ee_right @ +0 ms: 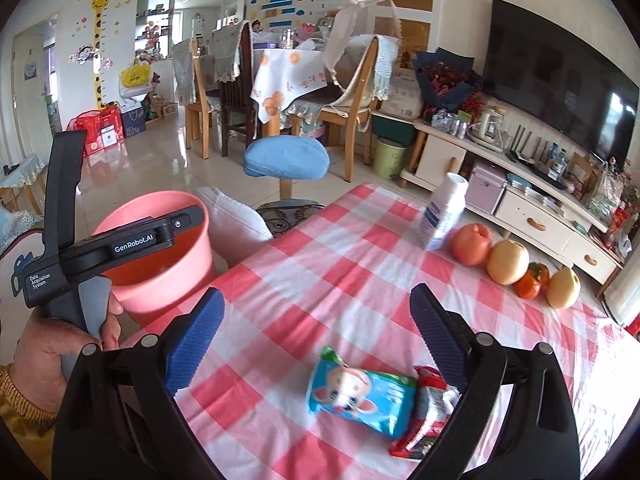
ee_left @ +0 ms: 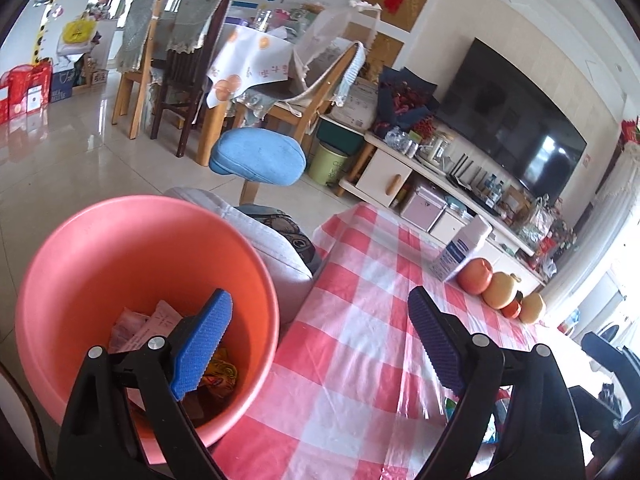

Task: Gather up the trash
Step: 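Grasp the blue cartoon wipes pack with the left gripper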

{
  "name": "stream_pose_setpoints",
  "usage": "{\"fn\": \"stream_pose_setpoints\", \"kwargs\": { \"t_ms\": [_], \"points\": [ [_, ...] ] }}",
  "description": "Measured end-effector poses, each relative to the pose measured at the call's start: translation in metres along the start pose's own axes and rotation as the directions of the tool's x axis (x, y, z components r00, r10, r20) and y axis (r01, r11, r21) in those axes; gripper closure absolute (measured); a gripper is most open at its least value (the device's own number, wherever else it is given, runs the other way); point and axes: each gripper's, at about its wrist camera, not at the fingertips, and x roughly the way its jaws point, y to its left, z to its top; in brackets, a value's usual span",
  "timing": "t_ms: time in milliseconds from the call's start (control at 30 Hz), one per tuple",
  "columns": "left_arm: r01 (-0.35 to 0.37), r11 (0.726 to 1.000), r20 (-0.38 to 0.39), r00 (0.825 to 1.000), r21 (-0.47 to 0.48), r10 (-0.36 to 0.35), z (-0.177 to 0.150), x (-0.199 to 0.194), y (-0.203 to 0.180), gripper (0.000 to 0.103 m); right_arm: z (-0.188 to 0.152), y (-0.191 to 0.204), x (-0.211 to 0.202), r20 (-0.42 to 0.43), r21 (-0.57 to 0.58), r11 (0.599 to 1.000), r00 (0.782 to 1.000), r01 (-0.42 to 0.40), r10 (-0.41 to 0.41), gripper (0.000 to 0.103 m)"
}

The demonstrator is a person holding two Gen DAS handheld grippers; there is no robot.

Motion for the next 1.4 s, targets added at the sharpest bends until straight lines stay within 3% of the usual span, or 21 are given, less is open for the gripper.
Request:
{"fn": "stream_pose_setpoints", "kwargs": {
  "t_ms": [500,933,1067,1400],
  "points": [
    [0.052,0.991,-0.039,0.998,0.127,-0.047,-0.014,0.008,-0.046,0.014,-0.023,-0.065,-0.025,0.024,0.140,0.989,0.998,0.047,-0.051,0.009],
    [0.130,0.966,-0.103,0.989,0.225,-0.109,-0.030,0.013,-0.085,0.014,-0.036,-0.108,-0.040,0.019,0.216,0.973,0.996,0.081,-0.087,0.009],
    [0.169,0.945,-0.137,0.981,0.281,-0.135,-0.038,0.015,-0.101,0.014,-0.041,-0.120,-0.045,0.014,0.245,0.965,0.995,0.091,-0.097,0.009],
    [0.275,0.858,-0.264,0.949,0.434,-0.171,-0.068,0.021,-0.144,0.014,-0.056,-0.140,-0.046,-0.025,0.278,0.954,0.993,0.116,-0.113,0.009]
  ]
}}
